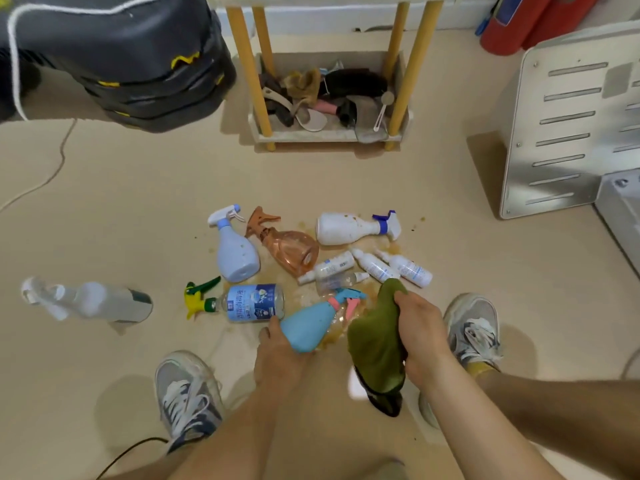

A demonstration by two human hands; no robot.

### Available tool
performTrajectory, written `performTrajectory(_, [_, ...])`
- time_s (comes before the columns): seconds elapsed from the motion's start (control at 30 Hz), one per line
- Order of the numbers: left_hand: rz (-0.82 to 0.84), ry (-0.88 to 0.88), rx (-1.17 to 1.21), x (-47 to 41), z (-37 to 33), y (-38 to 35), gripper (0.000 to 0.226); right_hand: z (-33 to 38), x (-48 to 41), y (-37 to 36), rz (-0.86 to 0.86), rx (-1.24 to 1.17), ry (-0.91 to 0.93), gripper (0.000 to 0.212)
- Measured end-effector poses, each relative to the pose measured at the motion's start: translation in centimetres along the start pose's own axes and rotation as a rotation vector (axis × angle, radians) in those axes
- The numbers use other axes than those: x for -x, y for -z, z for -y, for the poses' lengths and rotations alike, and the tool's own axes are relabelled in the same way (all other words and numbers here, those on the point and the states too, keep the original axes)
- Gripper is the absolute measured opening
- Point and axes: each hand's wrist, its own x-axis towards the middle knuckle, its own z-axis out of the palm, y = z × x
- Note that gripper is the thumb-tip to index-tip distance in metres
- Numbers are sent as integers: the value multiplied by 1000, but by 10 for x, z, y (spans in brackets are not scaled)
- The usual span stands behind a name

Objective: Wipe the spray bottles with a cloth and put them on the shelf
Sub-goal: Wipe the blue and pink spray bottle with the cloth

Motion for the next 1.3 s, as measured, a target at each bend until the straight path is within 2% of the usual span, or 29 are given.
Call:
performTrajectory(0.1, [27, 22, 55, 0, -6, -4, 87, -1, -2, -1, -42, -13, 29, 27])
performTrajectory(0.2, [209, 84, 156, -7, -14, -6, 87, -1, -5, 2, -127, -48, 61, 26])
performTrajectory(0.27, [359, 185, 381, -7, -20, 0, 88, 2, -3, 4, -161, -102, 99, 26])
performTrajectory(0.33, [515, 245, 645, -1, -33, 12, 66, 8, -1, 7, -186, -144, 159, 24])
performTrajectory(0.4, [592, 250, 813, 1, -48, 31, 48, 17, 3, 10, -192, -181, 207, 15])
performTrajectory(0.47, [618, 232, 938, 3, -67, 57, 54, 30, 9, 11, -162, -226, 230, 6])
performTrajectory(0.53, [629, 152, 996, 10, -90, 89, 68, 49, 21, 8, -77, -267, 274, 7])
performTrajectory(0.57, [624, 103, 985, 15, -102, 106, 70, 61, 29, 6, -21, -280, 311, 10])
performTrajectory(0.67, [546, -54, 1003, 36, -137, 156, 55, 97, 60, -1, 155, -257, 501, 13])
performTrajectory(0.7, [522, -100, 973, 44, -148, 170, 64, 107, 72, -5, 192, -210, 596, 13])
performTrajectory(0.8, [484, -218, 923, 71, -182, 204, 88, 123, 95, -21, 188, 104, 1005, 18])
performTrajectory(0.87, [434, -296, 876, 87, -194, 219, 90, 127, 105, -31, 159, 377, 1219, 35])
performTrajectory(0.93, [371, -344, 836, 101, -199, 232, 90, 138, 113, -38, 177, 409, 1230, 42])
performTrajectory(1.07, [244, -399, 804, 121, -201, 250, 81, 177, 125, -46, 321, 128, 1019, 38])
performTrajectory(1.13, [173, -426, 836, 132, -205, 259, 71, 186, 132, -46, 383, 88, 965, 35])
performTrajectory(1.2, [94, -428, 847, 135, -206, 270, 59, 184, 139, -43, 463, 127, 1023, 35])
performTrajectory(1.3, [-11, -387, 807, 128, -208, 286, 47, 181, 150, -40, 474, 279, 1169, 28])
